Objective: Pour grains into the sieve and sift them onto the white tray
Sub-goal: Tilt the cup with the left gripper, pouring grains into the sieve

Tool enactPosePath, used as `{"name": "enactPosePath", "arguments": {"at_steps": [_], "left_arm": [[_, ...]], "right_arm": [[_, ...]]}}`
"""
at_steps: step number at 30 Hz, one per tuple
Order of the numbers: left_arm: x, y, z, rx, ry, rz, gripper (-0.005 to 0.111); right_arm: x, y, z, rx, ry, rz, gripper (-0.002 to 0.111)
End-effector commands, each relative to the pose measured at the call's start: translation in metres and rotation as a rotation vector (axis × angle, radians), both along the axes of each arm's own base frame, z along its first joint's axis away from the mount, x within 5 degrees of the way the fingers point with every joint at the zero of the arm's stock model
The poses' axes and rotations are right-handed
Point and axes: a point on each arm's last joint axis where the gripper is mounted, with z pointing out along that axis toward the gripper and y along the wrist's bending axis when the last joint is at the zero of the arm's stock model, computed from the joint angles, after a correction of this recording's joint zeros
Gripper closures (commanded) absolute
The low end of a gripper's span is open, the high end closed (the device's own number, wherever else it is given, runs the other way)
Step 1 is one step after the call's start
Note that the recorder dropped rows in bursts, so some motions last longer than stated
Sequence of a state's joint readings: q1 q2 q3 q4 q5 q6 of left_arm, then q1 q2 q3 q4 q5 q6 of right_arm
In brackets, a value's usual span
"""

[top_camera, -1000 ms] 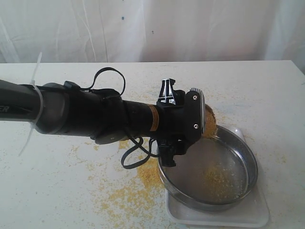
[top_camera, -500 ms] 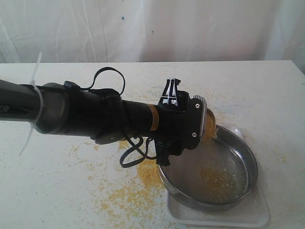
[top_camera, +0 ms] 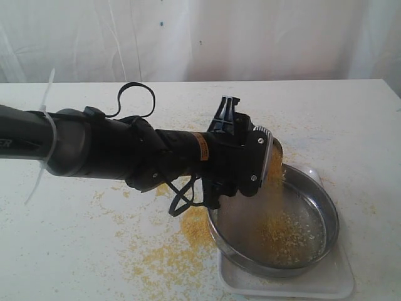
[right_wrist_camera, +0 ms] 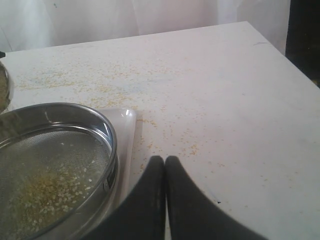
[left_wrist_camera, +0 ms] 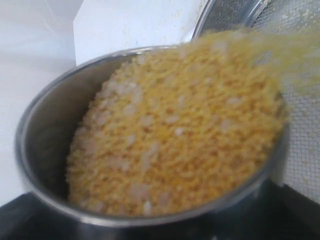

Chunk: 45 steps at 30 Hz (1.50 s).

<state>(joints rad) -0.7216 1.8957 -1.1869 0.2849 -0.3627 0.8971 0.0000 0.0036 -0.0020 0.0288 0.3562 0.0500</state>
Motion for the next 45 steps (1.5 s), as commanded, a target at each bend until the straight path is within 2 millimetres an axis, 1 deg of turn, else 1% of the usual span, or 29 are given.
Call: {"name": "enactPosePath", "arguments": {"at_steps": [1,7,13,16,23,28,32,38,41,45], "left_arm": [[0.001,-0.003,0.011,-0.001,-0.084,-0.035,0.107],[0.0,-0.002,0.008,0.11,-0.141,-0.089,0.107],[0.001,-0.003,0.006,0.123,-0.164,-0.104,0.107],[0.001,-0.003,0.006,0.165,-0.204,-0.133,0.107],[0.0,-0.007,0.011,0.21,-0.328,-0.195,0.107],[0.001,-0.007,0.012,0.224,-0.361,-0.196,0.107],[0.001,-0.007,0.012,0.302,-0.439,-0.245,0.107],[0.001,-0.007,0.012,0.307,-0.444,-0.248,0.107],[0.001,-0.007,0.012,0.354,-0.491,-0.276,0.107],[0.006,-0.007,0.02,0.341,-0.554,-0.239,0.107]], "right_arm": [[0.0,0.0,0.0,-0.007,-0.008,0.002,0.108],[0.0,0.0,0.0,-0.007,-0.008,0.002,0.108],[0.0,0.0,0.0,-0.007,-0.008,0.002,0.108],[0.0,0.0,0.0,-0.007,-0.008,0.002,0.108],[0.0,0.0,0.0,-0.007,-0.008,0.002,0.108],[0.0,0.0,0.0,-0.007,-0.008,0.002,0.108],[0.0,0.0,0.0,-0.007,-0.008,0.002,0.108],[0.0,0.0,0.0,-0.004,-0.008,0.001,0.108],[0.0,0.0,0.0,-0.004,-0.008,0.001,0.108],[0.0,0.0,0.0,-0.004,-0.008,0.001,0.108]]}}
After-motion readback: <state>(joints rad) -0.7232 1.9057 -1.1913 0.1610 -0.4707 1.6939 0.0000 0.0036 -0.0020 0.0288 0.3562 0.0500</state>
